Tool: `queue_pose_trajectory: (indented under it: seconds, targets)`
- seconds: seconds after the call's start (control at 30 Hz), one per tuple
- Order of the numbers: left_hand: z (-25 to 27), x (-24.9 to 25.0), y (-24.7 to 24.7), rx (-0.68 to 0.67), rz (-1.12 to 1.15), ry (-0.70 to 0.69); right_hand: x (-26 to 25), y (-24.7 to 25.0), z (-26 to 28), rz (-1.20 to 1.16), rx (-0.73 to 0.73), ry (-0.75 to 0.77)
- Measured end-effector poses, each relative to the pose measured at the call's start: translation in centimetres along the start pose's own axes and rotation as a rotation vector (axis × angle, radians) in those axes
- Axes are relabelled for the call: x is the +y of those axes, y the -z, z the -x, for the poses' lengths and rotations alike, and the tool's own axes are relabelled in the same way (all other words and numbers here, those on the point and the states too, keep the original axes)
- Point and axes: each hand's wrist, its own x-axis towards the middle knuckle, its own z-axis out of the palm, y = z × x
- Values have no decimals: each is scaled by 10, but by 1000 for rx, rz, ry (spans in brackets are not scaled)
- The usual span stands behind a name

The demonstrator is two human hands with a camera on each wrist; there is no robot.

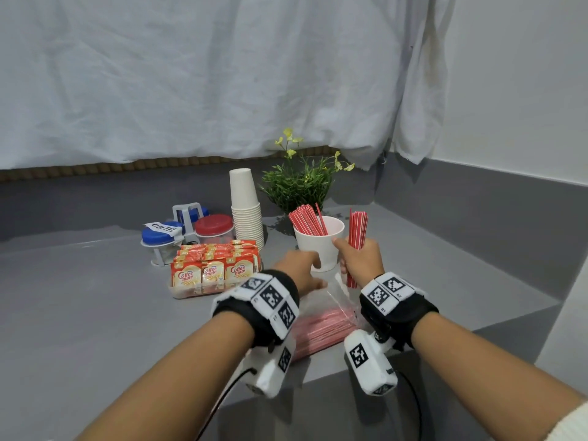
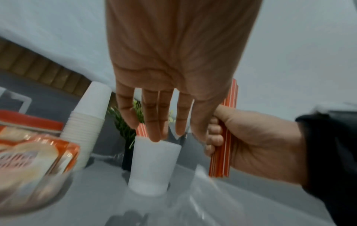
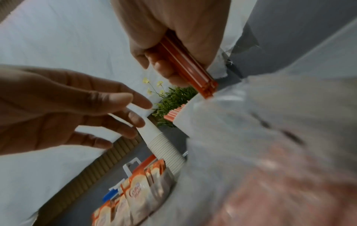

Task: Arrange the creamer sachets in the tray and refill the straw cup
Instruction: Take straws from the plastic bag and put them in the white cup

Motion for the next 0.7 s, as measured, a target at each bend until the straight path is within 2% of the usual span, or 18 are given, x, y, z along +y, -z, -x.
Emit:
queue_pose_trajectory:
  seconds: [0.17,0.37,0.53,0.7]
  targets:
    - [-24,1,49,167,44,-37,-29,-15,-34,-36,-9,73]
    - [-61,-10,80,257,127,14,-59,-32,-72,-36,-45,129]
    - [-99,-32,77,299,171,96,-50,-50,-108,-63,-58,119]
    - [-135,-52,51,244,279,181,-21,-62,-132,63,-115,104]
